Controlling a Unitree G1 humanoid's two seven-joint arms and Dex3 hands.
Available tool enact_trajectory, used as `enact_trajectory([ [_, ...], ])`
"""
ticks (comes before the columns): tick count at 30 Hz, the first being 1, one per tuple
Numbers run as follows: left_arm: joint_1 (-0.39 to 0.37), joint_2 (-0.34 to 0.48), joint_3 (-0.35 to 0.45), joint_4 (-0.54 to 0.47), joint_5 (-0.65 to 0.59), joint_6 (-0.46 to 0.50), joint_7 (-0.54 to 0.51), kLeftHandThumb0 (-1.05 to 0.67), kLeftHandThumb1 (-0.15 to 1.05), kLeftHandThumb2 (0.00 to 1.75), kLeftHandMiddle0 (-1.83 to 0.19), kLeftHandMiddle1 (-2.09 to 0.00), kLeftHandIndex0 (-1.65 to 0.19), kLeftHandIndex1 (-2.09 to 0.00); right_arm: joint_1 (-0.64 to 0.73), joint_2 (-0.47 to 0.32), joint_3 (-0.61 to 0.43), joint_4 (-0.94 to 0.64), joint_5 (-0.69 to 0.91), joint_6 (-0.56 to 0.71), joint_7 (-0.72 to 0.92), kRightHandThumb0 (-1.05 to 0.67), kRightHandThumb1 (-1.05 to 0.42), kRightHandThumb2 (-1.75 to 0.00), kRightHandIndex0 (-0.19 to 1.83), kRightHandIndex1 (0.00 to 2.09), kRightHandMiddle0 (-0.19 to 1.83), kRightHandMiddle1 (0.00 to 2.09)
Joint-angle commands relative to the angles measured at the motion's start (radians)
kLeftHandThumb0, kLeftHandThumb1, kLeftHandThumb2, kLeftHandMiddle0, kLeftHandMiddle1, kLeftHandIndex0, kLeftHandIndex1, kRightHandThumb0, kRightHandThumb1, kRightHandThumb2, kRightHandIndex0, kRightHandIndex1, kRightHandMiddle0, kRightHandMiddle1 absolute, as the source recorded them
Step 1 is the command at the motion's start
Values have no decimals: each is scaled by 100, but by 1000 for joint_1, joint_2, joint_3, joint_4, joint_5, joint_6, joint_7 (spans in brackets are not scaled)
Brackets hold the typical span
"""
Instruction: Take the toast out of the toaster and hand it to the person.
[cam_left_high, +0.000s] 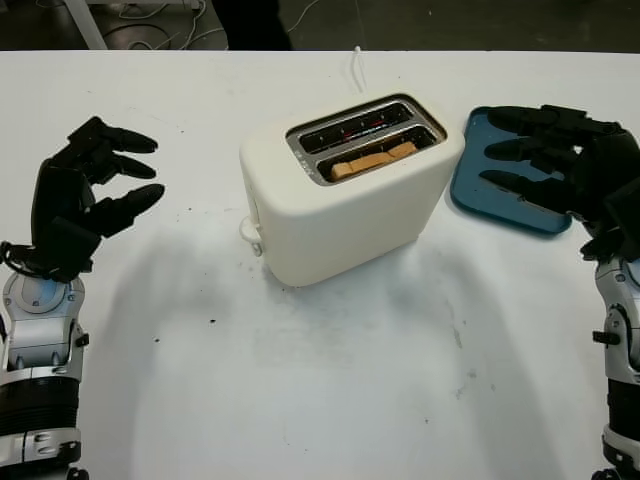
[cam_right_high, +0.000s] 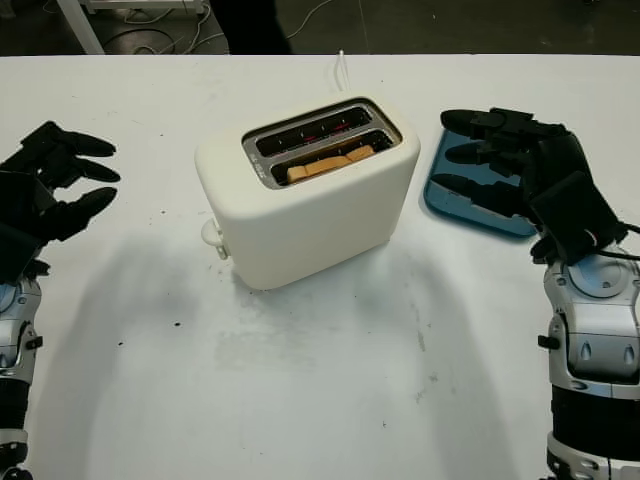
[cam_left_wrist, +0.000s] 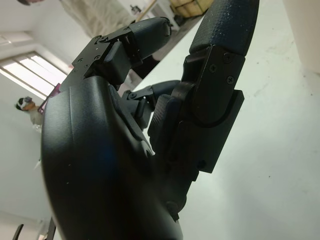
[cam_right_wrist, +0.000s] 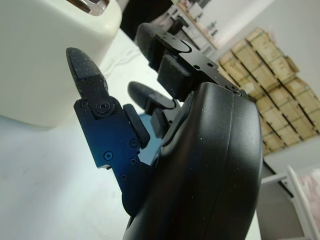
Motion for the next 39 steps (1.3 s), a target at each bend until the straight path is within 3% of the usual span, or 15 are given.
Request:
enact_trajectory([
  [1, 11, 1, 7, -10, 0, -3, 3, -105, 92, 10, -48, -127, -44, -113, 10, 1, -5, -10, 3, 14, -5, -36, -72, 0, 56, 76, 88, 3],
  [25, 12, 0, 8, -11, -3, -3, 2, -105, 92, 11, -49, -126, -45, -112, 10, 2, -5, -10, 0, 9, -6, -34, -72, 0, 56, 76, 89, 2],
  [39, 12, -2, 8, -11, -7, 0, 2, -105, 92, 11, -49, -125, -46, -110, 12, 0, -6, -9, 3, 2, 0, -42, -72, 0, 56, 76, 89, 2],
])
